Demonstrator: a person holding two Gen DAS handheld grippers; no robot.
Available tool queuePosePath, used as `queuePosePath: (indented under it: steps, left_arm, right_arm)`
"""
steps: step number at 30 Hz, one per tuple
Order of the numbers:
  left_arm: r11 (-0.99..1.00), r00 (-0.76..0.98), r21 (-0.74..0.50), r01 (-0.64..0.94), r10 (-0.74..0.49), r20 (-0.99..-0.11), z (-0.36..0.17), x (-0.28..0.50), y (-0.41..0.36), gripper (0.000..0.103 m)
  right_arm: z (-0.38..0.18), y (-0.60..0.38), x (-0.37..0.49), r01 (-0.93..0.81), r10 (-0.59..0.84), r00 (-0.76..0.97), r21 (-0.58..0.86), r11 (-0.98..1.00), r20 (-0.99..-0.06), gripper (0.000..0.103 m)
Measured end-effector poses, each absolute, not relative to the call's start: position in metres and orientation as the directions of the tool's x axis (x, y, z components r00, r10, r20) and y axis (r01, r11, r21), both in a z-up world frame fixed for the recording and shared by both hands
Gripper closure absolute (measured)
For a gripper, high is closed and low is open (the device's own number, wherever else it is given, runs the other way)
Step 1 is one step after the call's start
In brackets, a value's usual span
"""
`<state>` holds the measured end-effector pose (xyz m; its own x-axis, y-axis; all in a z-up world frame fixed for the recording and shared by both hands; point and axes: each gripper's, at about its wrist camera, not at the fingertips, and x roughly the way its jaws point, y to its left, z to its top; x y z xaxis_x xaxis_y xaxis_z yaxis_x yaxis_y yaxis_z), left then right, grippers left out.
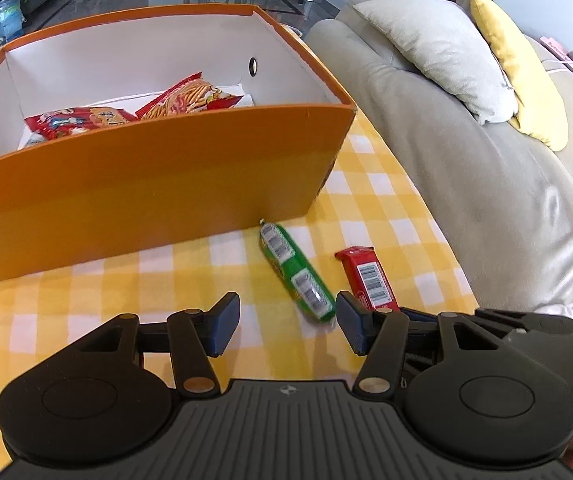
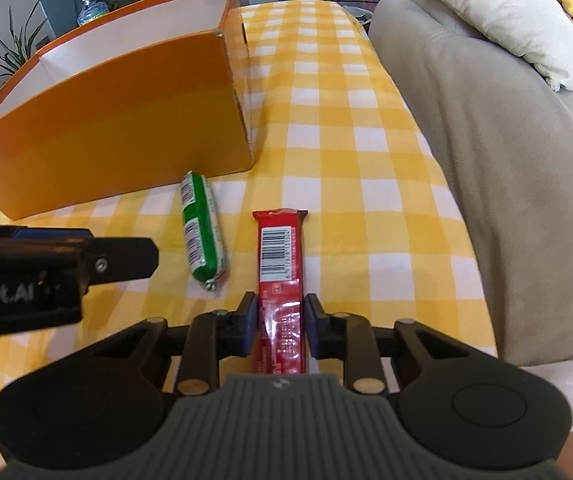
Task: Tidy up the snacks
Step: 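Grasp the red bar with the right tool while the left tool grasps the green stick snack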
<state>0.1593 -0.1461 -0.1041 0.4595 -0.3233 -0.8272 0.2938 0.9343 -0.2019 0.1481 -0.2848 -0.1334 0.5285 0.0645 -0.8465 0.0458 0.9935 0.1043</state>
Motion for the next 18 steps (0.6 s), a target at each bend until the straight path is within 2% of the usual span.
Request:
queuePosePath:
  steps: [5, 11, 18]
  left_arm:
    - [0.946, 0.445, -0.210, 0.247, -0.304, -0.842, -0.113, 0.178, -0.155, 0.038]
    - [0.964, 0.445, -0.147, 0.220, -0.233, -0.864, -0.127, 0.189, -0.166, 0.037]
    - [0.968, 0.439, -0.130, 0.213, -0.214, -0.873, -0.134, 0.195, -0.176, 0.037]
  right_arm:
    - [-0.132, -0.291, 0.155, 0.047, 0.064, 0.535, 0.106, 0.993, -0.842, 0.081]
    - [-0.135, -0.293, 0.161, 0.049, 0.076, 0.537, 0.121, 0.991, -0.840, 0.081]
    - [-0.135, -0.292, 0.161, 0.054, 0.070, 0.547, 0.119, 0.991, -0.834, 0.081]
